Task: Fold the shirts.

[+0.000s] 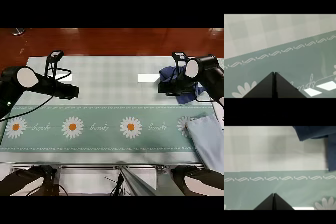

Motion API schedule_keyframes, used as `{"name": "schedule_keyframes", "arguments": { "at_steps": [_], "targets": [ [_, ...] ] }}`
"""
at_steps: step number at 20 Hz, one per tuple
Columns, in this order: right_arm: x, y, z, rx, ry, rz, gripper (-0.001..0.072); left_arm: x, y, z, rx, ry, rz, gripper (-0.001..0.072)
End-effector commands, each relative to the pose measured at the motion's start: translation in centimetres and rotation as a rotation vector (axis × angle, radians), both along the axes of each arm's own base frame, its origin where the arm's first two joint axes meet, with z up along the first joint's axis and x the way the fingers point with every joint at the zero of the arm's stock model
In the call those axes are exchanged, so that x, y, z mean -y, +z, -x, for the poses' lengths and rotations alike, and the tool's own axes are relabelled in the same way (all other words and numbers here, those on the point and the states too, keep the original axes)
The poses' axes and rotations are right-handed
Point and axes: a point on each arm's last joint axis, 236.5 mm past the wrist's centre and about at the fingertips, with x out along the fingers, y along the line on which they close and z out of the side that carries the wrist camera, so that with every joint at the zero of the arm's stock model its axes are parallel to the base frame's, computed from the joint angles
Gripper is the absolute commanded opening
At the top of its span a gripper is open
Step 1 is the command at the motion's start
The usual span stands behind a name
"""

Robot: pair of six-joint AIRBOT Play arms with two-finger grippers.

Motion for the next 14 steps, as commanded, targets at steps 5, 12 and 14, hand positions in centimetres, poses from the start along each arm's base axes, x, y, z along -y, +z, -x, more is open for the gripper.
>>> {"name": "schedule_keyframes", "arguments": {
  "at_steps": [5,12,14],
  "targets": [
    [-0.02,0.01,-0.02,0.000,0.000,0.000,0.0030,0.03,-0.04,0.01,-0.001,-0.001,0.000,0.0021],
    [-0.02,0.01,-0.04,0.001,0.000,0.000,0.0030,0.03,-0.04,0.01,-0.001,-0.001,0.000,0.0021],
    [-0.12,0.11,-0.42,0.017,0.002,-0.004,0.0030,0.03,-0.03,-0.02,0.000,0.000,0.000,0.0021]
  ]
}}
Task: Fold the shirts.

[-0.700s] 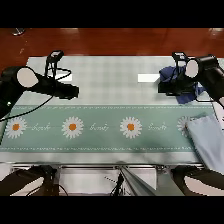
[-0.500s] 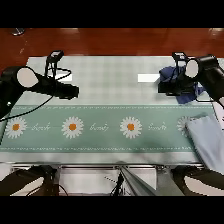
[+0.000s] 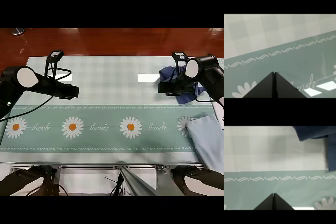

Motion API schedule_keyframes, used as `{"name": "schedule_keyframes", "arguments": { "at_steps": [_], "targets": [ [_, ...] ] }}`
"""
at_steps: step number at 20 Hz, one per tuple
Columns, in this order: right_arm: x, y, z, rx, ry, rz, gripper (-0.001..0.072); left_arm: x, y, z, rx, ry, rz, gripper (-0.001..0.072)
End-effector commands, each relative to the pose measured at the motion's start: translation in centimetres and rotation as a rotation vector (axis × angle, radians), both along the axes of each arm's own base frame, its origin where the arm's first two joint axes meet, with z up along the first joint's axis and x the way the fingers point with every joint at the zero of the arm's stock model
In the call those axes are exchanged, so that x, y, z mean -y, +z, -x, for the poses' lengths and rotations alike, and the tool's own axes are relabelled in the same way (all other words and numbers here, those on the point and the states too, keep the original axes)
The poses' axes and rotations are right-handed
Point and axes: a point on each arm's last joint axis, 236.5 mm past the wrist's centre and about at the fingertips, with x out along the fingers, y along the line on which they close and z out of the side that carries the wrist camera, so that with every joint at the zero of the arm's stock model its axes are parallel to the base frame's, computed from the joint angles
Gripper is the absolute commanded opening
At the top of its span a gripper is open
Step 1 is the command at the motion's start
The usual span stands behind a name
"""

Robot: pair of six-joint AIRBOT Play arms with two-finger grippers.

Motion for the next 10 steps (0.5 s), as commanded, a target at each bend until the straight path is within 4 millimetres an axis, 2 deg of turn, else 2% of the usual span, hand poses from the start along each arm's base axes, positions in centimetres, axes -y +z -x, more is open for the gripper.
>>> {"name": "schedule_keyframes", "arguments": {
  "at_steps": [1,3,5,7,8,9,10],
  "targets": [
    [-0.2,0.2,-0.8,0.036,0.003,-0.007,0.0030,0.0,0.0,0.0,0.000,0.000,0.000,0.0021],
    [-0.2,0.8,-2.7,0.120,0.020,-0.001,0.0030,0.0,0.0,-0.2,0.006,0.001,0.002,0.0021],
    [1.4,2.3,-5.7,0.256,0.050,0.082,0.0029,0.2,0.8,-1.7,0.075,0.021,0.018,0.0021],
    [1.9,3.6,-7.6,0.350,0.056,0.117,0.0030,0.4,1.7,-3.7,0.159,0.046,0.038,0.0024],
    [1.9,4.3,-8.6,0.399,0.071,0.125,0.0031,0.4,2.0,-4.8,0.201,0.060,0.047,0.0092],
    [1.7,5.0,-9.8,0.457,0.088,0.127,0.0099,0.3,2.2,-5.8,0.240,0.070,0.047,0.0297],
    [1.7,5.5,-10.9,0.508,0.095,0.128,0.0487,0.1,2.3,-6.8,0.278,0.079,0.041,0.0649]
  ]
}}
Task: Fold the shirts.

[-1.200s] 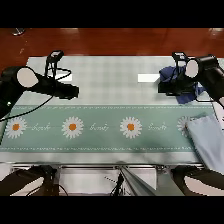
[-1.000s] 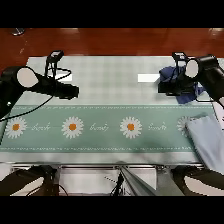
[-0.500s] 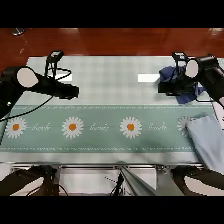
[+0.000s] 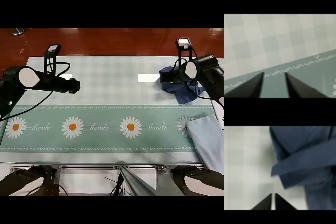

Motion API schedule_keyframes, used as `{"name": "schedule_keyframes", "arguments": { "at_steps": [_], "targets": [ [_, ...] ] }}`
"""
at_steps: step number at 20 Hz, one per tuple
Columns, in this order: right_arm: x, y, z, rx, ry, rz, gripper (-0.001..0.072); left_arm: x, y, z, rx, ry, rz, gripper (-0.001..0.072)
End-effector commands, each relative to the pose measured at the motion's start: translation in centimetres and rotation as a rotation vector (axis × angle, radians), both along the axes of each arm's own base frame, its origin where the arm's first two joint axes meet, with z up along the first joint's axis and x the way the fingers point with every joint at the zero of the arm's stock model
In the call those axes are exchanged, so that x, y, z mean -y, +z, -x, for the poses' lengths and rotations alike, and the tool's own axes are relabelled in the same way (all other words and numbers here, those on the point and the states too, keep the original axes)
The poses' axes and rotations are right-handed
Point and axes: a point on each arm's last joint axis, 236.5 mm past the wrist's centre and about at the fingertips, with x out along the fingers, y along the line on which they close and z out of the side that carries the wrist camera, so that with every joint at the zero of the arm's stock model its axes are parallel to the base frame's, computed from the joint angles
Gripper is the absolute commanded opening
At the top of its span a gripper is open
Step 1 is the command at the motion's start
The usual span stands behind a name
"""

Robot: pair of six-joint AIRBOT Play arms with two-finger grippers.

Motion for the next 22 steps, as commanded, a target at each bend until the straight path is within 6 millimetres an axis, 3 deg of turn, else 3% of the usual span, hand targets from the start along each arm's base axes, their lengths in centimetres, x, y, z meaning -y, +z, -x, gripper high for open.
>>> {"name": "schedule_keyframes", "arguments": {
  "at_steps": [1,2,4,5,7,9,12,14,15,16,17,19,21,22],
  "targets": [
    [0.5,2.7,-4.7,0.220,0.050,0.046,0.0634,-0.3,1.1,-3.8,0.155,0.037,-0.002,0.0705],
    [1.8,2.7,-5.7,0.254,0.019,0.052,0.0634,-0.5,1.0,-4.4,0.179,0.036,-0.014,0.0704],
    [7.2,1.1,-7.0,0.282,-0.196,-0.015,0.0634,-0.8,0.6,-5.1,0.197,0.038,-0.034,0.0704],
    [10.4,-0.5,-6.9,0.258,-0.326,-0.065,0.0633,-0.9,0.2,-5.3,0.194,0.036,-0.043,0.0703],
    [14.9,-4.1,-6.2,0.187,-0.512,-0.170,0.0632,-0.8,-0.8,-5.3,0.172,0.034,-0.050,0.0703],
    [17.4,-7.7,-5.3,0.119,-0.626,-0.266,0.0632,-0.8,-1.9,-5.4,0.149,0.033,-0.056,0.0704],
    [18.5,-12.6,-3.8,0.002,-0.687,-0.342,0.0627,-0.8,-3.3,-5.4,0.117,0.031,-0.065,0.0704],
    [17.0,-14.4,-3.6,-0.059,-0.636,-0.386,0.0584,-0.8,-3.8,-5.3,0.102,0.029,-0.069,0.0703],
    [15.9,-14.5,-3.9,-0.068,-0.593,-0.409,0.0370,-0.8,-3.9,-5.2,0.098,0.029,-0.070,0.0703],
    [14.7,-13.8,-4.5,-0.062,-0.545,-0.449,0.0070,-0.8,-4.0,-5.0,0.089,0.025,-0.072,0.0703],
    [13.5,-12.5,-5.5,-0.052,-0.490,-0.493,0.0030,-1.1,-4.0,-4.7,0.067,0.020,-0.079,0.0703],
    [11.8,-6.8,-7.8,0.010,-0.369,-0.542,0.0030,-2.6,-3.9,-3.6,-0.011,0.007,-0.127,0.0703],
    [11.1,2.0,-9.5,0.135,-0.282,-0.554,0.0030,-6.3,-3.1,-2.2,-0.109,0.023,-0.209,0.0703],
    [11.0,7.3,-9.8,0.224,-0.244,-0.541,0.0030,-8.3,-2.6,-1.6,-0.144,0.046,-0.239,0.0703]
  ]
}}
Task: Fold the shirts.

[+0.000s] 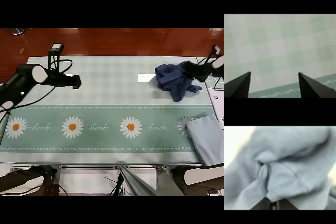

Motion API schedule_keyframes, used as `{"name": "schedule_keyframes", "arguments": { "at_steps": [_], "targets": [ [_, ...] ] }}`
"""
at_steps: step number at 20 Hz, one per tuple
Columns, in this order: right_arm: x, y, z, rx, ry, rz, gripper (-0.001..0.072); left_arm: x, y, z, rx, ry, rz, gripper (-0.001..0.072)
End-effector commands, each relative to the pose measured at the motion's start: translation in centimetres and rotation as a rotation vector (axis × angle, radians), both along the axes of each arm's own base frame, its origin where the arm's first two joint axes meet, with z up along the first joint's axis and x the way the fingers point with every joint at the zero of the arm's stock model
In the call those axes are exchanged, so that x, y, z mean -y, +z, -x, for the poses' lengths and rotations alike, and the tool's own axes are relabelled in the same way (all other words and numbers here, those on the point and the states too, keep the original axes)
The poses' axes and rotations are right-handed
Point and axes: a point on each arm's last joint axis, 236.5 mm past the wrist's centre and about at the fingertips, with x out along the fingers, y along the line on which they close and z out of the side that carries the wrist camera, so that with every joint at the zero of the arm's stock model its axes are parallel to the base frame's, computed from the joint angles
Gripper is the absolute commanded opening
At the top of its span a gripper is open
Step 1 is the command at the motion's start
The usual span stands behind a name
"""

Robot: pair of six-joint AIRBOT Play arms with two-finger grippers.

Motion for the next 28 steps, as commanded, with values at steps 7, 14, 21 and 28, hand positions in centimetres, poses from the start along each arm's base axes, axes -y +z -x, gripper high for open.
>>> {"name": "schedule_keyframes", "arguments": {
  "at_steps": [7,14,21,28],
  "targets": [
    [-7.0,40.3,9.2,0.763,0.229,0.205,0.0029,-2.5,4.5,10.1,-0.163,0.051,0.215,0.0703],
    [-15.1,48.3,21.1,0.972,0.472,0.238,0.0029,3.4,4.9,17.5,-0.087,-0.071,0.370,0.0703],
    [-26.3,37.4,25.0,0.651,0.869,0.069,0.0028,3.1,6.4,14.8,0.044,-0.018,0.395,0.0703],
    [-39.5,9.7,25.8,0.116,0.928,-0.100,0.0029,3.1,6.4,14.7,0.045,-0.018,0.393,0.0703]
  ]
}}
